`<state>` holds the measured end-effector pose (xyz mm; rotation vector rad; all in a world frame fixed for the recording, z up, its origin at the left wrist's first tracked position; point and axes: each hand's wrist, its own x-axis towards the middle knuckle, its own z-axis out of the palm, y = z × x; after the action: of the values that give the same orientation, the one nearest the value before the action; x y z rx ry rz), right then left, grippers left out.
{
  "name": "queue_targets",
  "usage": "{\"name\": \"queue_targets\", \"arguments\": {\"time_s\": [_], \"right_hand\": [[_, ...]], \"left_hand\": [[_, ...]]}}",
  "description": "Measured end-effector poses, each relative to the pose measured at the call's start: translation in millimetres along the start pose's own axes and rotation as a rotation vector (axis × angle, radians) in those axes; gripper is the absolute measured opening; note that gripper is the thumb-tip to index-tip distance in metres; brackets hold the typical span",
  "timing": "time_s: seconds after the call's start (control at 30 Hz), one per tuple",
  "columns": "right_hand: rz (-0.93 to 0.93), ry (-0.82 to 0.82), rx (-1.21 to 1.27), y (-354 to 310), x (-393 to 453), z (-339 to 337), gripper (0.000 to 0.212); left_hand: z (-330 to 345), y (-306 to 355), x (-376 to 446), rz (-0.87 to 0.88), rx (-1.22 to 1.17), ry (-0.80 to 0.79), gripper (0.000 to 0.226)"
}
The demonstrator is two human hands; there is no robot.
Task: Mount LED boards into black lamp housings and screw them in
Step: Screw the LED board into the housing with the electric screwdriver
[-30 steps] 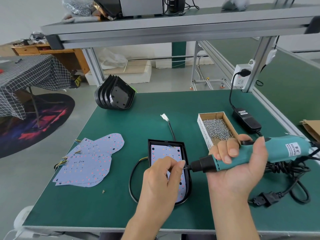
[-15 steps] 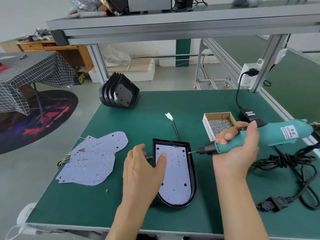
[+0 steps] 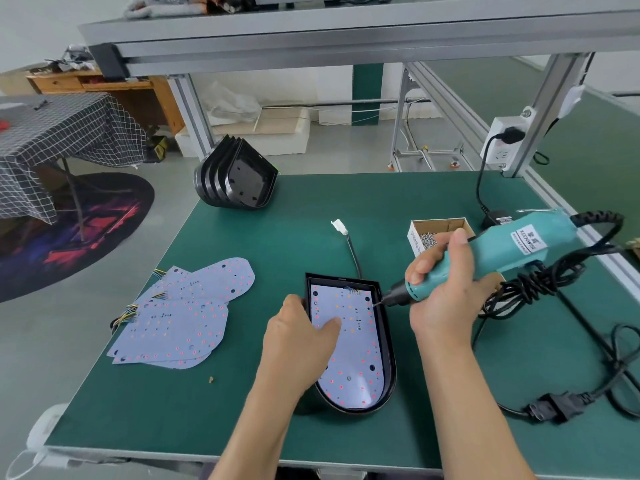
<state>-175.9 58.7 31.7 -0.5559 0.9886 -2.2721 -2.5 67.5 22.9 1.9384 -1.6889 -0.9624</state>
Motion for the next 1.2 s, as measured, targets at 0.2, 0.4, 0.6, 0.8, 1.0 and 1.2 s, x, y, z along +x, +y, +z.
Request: {"name": "queue_targets", "arguments": {"time_s": [0.2, 0.4, 0.6, 0.8, 1.0, 1.2], "right_hand": [[0.008, 0.017, -0.007, 3, -1, -1, 0.024], [-0.009, 0.015, -0.018, 3, -1, -1, 0.023], [-0.062, -0.013, -0.058, 4, -1, -2, 0.025], [-0.109, -0.053, -0.092, 6, -4, 1, 0.031], [-0.144, -0.072, -0.107, 5, -5, 2, 0.024], [-0.124, -0.043, -0.090, 8, -3, 1, 0.027]], "left_hand": [[0, 3, -5, 0.027, -0.019, 0.036, 0.037], [0, 8, -7, 0.060, 0.007, 0.057, 0.033], [2, 10, -9, 0.077, 0.016, 0.097, 0.032], [5, 9, -9, 0.069, 0.033, 0.123, 0.031], [6, 9, -12, 0.076, 0.033, 0.145, 0.031], [5, 11, -14, 0.076, 0.022, 0.149, 0.031]]}}
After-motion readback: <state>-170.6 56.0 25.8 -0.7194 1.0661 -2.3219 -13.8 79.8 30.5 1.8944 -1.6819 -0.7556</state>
